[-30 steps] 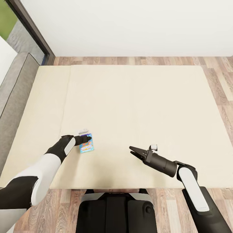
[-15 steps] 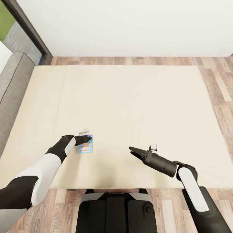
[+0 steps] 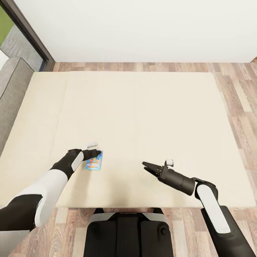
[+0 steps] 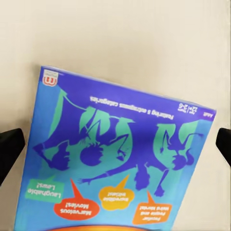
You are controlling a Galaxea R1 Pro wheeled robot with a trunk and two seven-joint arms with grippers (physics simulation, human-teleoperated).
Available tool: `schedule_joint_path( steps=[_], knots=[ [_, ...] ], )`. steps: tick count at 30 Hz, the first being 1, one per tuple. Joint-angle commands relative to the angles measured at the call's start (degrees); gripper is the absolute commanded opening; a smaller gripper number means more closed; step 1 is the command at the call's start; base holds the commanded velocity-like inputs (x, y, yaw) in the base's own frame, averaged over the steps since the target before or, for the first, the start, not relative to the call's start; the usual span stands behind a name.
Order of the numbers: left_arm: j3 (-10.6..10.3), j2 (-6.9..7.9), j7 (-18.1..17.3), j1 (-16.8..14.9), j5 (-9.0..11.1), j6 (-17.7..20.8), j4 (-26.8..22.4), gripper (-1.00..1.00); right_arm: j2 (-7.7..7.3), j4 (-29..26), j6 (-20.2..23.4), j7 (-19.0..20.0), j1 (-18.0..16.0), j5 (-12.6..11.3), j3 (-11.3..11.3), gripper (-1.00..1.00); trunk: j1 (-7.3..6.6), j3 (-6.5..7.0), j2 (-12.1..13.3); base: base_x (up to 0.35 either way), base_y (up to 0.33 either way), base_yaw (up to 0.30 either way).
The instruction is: Put all the toys in the child's room - the three board games (two on the bed and one on the table), the two jigsaw puzzles on the table, and the tennis ball on the table - inside the toy box on the table in the child's room.
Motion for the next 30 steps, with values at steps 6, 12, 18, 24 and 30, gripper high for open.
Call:
schedule_joint_path(
  steps=[6, 12, 18, 24, 30],
  knots=[
    [-0.1, 0.04, 0.0, 0.1, 0.3, 0.3, -0.1, 1.00, -0.04, 0.0, 0.1, 0.3, 0.0, 0.3, 0.0, 1.00, 0.03, -0.06, -0.1, -0.023, -0.110, 0.000],
    [-0.1, 0.11, 0.0, 0.1, 0.2, 0.3, -0.1, 1.00, -0.04, 0.0, 0.1, 0.3, 0.0, 0.3, 0.0, 1.00, 0.03, -0.06, -0.1, -0.002, -0.011, 0.000],
    [0.0, 0.41, 0.0, 0.1, 0.2, 0.4, -0.1, 1.00, -0.04, 0.0, 0.0, 0.3, 0.0, 0.3, 0.0, 1.00, 0.03, -0.06, -0.1, 0.000, -0.001, 0.000],
    [-0.1, 0.57, 0.0, 0.1, 0.3, 0.5, 0.1, 1.00, -0.04, 0.0, 0.1, 0.3, 0.0, 0.3, 0.0, 1.00, 0.03, -0.06, -0.1, 0.000, 0.000, 0.000],
    [-0.1, 0.61, 0.1, 0.1, 0.1, 0.7, 2.0, 1.00, 0.03, 0.0, 0.0, 0.3, 0.0, 0.3, 0.0, 1.00, 0.03, -0.06, -0.1, 0.000, 0.000, 0.000]
  ],
)
